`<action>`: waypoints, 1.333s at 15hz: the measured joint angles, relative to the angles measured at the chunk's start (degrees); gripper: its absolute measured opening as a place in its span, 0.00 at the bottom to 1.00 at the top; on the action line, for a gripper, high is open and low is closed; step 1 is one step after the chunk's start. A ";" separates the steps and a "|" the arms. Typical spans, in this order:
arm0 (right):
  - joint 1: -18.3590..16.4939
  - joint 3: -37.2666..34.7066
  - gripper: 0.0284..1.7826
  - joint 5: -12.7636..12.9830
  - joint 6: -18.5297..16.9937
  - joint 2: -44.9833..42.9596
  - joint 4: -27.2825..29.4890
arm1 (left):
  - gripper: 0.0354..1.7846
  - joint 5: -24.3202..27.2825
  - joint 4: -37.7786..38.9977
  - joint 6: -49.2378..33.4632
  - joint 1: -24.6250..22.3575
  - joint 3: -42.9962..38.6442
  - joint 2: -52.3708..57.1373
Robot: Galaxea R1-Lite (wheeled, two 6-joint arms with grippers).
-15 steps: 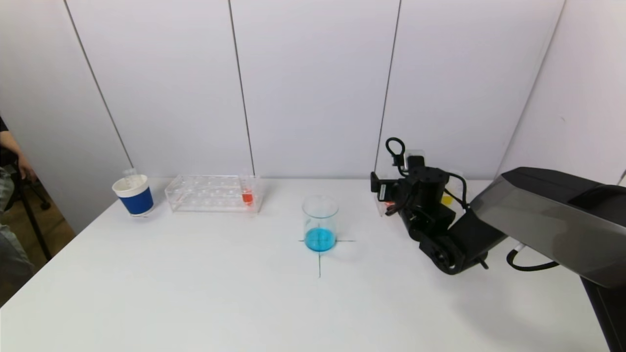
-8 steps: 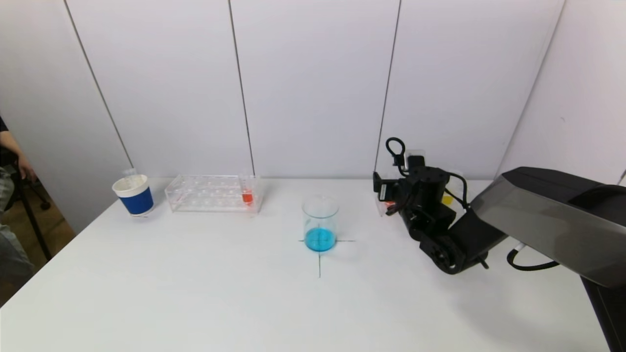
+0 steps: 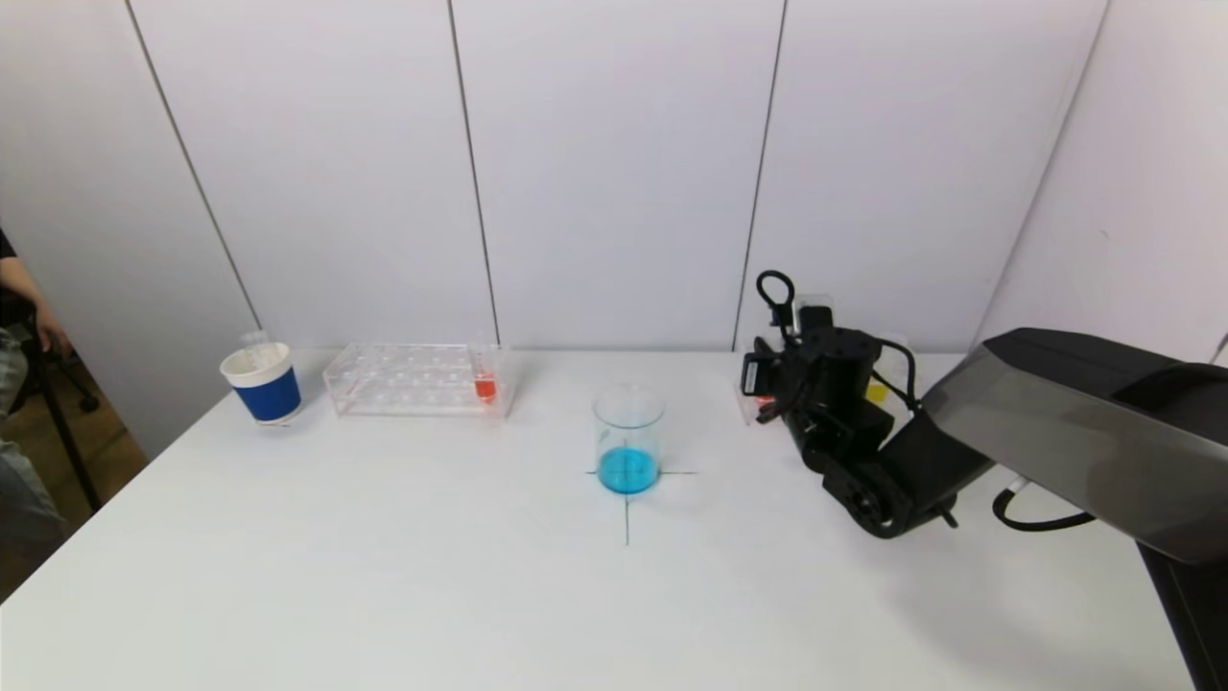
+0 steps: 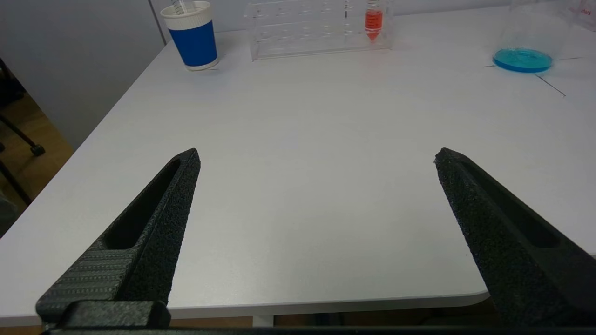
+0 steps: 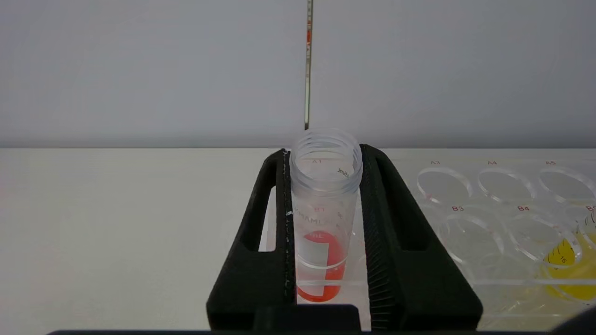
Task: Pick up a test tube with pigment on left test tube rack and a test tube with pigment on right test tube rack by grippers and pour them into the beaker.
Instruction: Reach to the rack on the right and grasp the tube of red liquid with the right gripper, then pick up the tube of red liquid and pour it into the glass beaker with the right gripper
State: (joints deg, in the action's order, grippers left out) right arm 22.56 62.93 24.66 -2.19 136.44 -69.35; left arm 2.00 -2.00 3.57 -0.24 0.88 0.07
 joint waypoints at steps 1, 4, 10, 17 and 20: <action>0.00 0.00 0.24 -0.02 0.00 0.00 -0.02 | 0.99 0.01 -0.01 0.01 0.00 0.00 0.00; 0.00 0.00 0.24 0.00 0.00 0.02 -0.02 | 0.99 0.00 -0.01 0.01 0.00 0.00 0.00; 0.00 0.05 0.24 0.00 0.11 0.04 0.09 | 0.99 0.01 -0.01 0.01 -0.05 0.00 -0.02; 0.20 0.18 0.24 -0.33 1.95 -1.90 1.05 | 0.99 0.00 -0.01 0.00 -0.05 0.00 -0.02; 0.50 0.57 0.24 -0.41 3.64 -3.74 1.63 | 0.99 0.00 -0.01 0.00 -0.02 0.00 -0.02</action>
State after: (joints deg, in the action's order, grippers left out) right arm 23.06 63.50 24.25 1.45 132.69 -67.72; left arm 2.00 -2.01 3.57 -0.27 0.88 0.05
